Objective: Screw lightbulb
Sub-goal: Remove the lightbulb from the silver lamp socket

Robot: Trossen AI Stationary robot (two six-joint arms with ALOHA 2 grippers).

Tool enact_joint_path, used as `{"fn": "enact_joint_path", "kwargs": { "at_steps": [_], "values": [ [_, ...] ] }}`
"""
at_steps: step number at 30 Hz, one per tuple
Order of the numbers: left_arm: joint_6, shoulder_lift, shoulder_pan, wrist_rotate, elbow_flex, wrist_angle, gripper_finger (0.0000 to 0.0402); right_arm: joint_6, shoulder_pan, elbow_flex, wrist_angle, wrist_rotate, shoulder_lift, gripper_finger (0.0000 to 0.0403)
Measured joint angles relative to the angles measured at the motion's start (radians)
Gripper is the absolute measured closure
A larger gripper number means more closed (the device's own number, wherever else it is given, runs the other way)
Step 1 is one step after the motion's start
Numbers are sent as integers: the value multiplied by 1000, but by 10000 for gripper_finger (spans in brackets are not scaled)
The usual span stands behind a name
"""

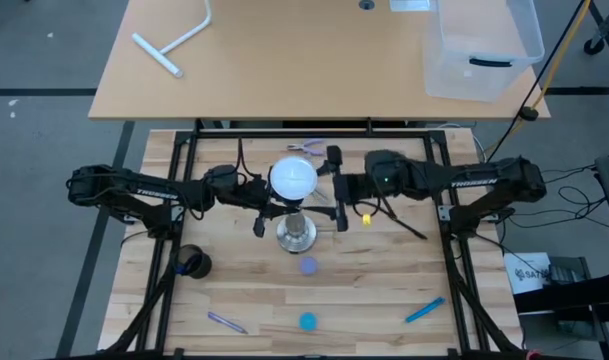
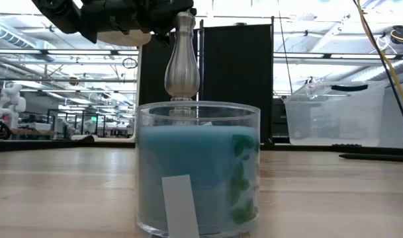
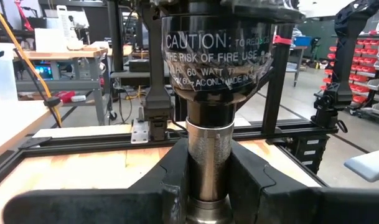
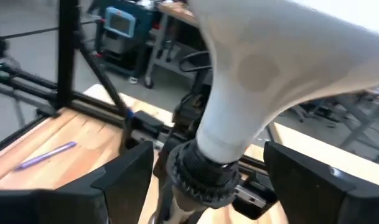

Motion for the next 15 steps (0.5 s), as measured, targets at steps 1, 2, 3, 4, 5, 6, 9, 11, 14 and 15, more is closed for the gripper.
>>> {"fn": "enact_joint_path", "kwargs": {
  "at_steps": [1,2,3,4,5,6,9,11,14,15],
  "values": [
    [0,0,0,-1,0,0,327,5,14,0,8,30,5,105],
    [1,0,0,-2,0,0,327,12,27,0,20,66,9,105],
    [1,0,0,-3,0,0,327,18,39,0,17,107,11,105],
    [2,0,0,-3,0,0,327,24,51,-1,14,145,15,105],
    [2,0,0,-5,0,0,327,29,63,-1,24,184,24,105],
    [2,0,0,-5,0,1,327,36,74,-1,33,222,31,105],
    [2,0,0,-6,0,2,327,47,103,-1,64,309,62,106],
    [2,0,1,-7,-1,3,327,48,117,-1,103,330,82,106],
    [3,0,1,-8,-1,3,327,53,134,-1,196,361,113,106],
    [2,0,1,-9,-1,4,327,50,139,-1,232,394,123,106]
  ]
}}
